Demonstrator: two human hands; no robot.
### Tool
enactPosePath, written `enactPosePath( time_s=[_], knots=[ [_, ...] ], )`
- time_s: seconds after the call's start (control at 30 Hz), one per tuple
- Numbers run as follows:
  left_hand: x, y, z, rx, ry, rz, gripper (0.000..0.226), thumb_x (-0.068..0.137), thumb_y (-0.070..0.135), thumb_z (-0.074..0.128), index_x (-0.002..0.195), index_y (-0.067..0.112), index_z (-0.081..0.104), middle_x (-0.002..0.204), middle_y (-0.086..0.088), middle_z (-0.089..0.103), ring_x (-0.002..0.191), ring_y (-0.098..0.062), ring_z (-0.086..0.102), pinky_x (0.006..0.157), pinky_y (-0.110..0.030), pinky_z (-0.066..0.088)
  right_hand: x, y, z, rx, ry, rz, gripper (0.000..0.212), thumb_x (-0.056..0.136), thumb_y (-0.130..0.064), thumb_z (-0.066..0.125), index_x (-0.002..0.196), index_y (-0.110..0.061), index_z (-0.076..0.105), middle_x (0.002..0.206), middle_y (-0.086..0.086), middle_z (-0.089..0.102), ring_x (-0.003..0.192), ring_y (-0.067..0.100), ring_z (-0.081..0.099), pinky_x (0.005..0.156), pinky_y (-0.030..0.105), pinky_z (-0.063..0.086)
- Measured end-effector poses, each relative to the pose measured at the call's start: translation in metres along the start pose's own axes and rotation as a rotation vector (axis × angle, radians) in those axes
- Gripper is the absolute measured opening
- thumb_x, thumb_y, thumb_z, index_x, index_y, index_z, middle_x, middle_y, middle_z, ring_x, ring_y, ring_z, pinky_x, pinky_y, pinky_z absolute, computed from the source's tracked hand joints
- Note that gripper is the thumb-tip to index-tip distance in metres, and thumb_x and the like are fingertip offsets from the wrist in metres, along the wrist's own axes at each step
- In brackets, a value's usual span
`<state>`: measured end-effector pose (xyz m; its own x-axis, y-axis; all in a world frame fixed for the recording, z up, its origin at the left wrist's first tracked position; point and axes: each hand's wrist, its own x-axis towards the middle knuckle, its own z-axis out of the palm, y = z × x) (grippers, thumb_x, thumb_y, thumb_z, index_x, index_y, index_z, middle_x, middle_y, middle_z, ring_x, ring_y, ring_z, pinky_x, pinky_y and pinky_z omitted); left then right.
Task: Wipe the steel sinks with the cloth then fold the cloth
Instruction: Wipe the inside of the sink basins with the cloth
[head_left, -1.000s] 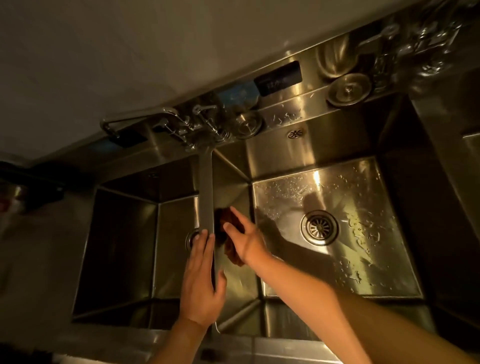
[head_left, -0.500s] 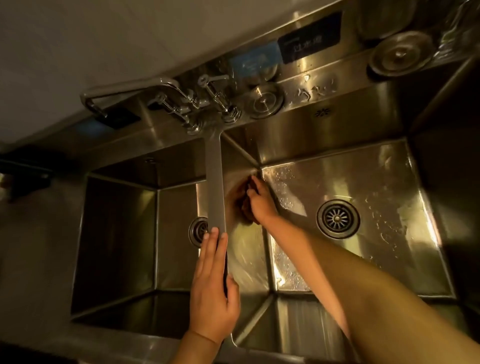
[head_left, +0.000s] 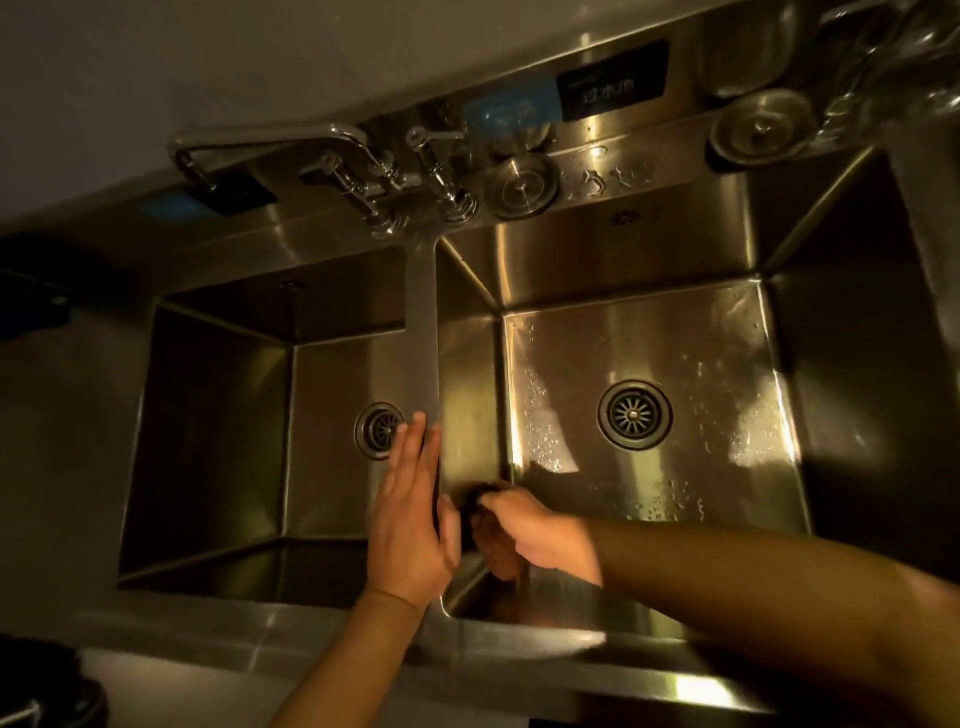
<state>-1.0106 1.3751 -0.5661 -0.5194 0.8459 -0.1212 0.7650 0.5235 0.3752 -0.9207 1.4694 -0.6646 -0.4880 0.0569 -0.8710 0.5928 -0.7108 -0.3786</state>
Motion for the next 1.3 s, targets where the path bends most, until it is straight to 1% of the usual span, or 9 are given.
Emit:
enactPosePath(
  time_s=[0.07,0.17,0.27,0.53,0.8,0.93,1.0,1.17,1.3],
  knots=[
    [0.0,0.001,-0.001,0.012,-0.001,0.011,0.073,0.097,0.022,0.04,0.166,0.018,0.018,0.175,0.003,0.008,0.161,-0.021,0.006,0.129,-0.047,0.02,-0.026,-0.02,-0.002,0.133,-0.046,-0.061,0.029,0.101,-0.001,0.051,0.129,-0.001,0.06,0.093,0.016,0.069,0.078,0.022,0.065,0.062,0.025,0.052],
    [0.0,0.002,-0.002,0.008,-0.004,0.009,0.072,0.096,0.022,0.039,0.165,0.016,0.02,0.175,0.002,0.009,0.161,-0.021,0.006,0.128,-0.05,0.023,-0.058,-0.043,-0.022,0.058,-0.08,-0.255,0.05,0.096,0.014,0.048,0.144,0.001,0.049,0.131,0.025,0.062,0.106,0.026,0.063,0.09,0.027,0.052],
    [0.0,0.002,0.0,-0.006,0.012,-0.008,0.074,0.095,0.019,0.041,0.166,0.019,0.019,0.175,0.004,0.01,0.161,-0.02,0.007,0.128,-0.048,0.023,-0.09,-0.035,-0.054,-0.336,-0.272,-0.288,0.053,0.098,0.006,0.051,0.146,-0.016,0.048,0.121,0.02,0.066,0.094,0.025,0.066,0.078,0.024,0.058],
    [0.0,0.005,-0.004,-0.035,-0.003,-0.048,0.079,0.093,0.019,0.044,0.166,0.025,0.015,0.174,0.01,0.007,0.161,-0.014,0.004,0.128,-0.04,0.019,-0.115,0.007,-0.058,-0.779,-0.284,-0.234,0.036,0.096,-0.031,0.061,0.131,-0.026,0.062,0.126,0.002,0.069,0.117,0.023,0.064,0.109,0.046,0.047],
    [0.0,0.002,-0.007,-0.057,-0.023,-0.026,0.08,0.091,0.018,0.049,0.165,0.019,0.021,0.174,0.002,0.012,0.161,-0.017,0.005,0.125,-0.047,0.032,-0.101,0.002,-0.04,-0.855,-0.237,-0.108,0.035,0.099,-0.027,0.056,0.133,-0.031,0.065,0.133,0.008,0.066,0.116,0.04,0.064,0.103,0.053,0.052],
    [0.001,0.0,-0.006,-0.087,-0.041,-0.01,0.084,0.09,0.015,0.054,0.166,0.02,0.019,0.174,0.001,0.011,0.161,-0.016,0.001,0.127,-0.053,0.021,-0.102,0.0,-0.045,-0.838,-0.181,-0.057,0.034,0.102,-0.02,0.056,0.134,-0.022,0.066,0.13,0.006,0.066,0.085,0.015,0.068,0.06,0.023,0.06],
    [0.001,0.0,-0.005,-0.059,-0.064,-0.02,0.084,0.091,0.014,0.054,0.166,0.021,0.017,0.175,-0.001,0.01,0.161,-0.019,0.002,0.128,-0.053,0.017,-0.104,0.002,-0.056,-0.911,-0.116,0.0,0.033,0.101,-0.024,0.057,0.132,-0.02,0.067,0.127,0.007,0.069,0.094,0.021,0.07,0.078,0.034,0.062],
    [-0.002,0.006,-0.003,0.09,-0.138,0.318,0.063,0.089,0.017,0.049,0.151,0.012,0.047,0.164,-0.014,0.038,0.156,-0.033,0.026,0.122,-0.062,0.026,-0.126,0.007,-0.12,-1.006,0.098,0.191,0.028,0.097,-0.03,0.061,0.118,-0.016,0.074,0.113,0.007,0.074,0.098,0.022,0.07,0.094,0.036,0.055],
    [-0.016,0.029,-0.004,-0.08,-0.274,0.342,0.042,0.094,0.021,0.059,0.135,0.015,0.065,0.144,-0.01,0.062,0.134,-0.032,0.056,0.115,-0.045,0.037,-0.147,0.004,-0.176,-1.136,0.143,0.311,0.034,0.1,-0.034,0.058,0.129,-0.019,0.068,0.127,0.008,0.068,0.114,0.026,0.064,0.102,0.037,0.05]
  ],
)
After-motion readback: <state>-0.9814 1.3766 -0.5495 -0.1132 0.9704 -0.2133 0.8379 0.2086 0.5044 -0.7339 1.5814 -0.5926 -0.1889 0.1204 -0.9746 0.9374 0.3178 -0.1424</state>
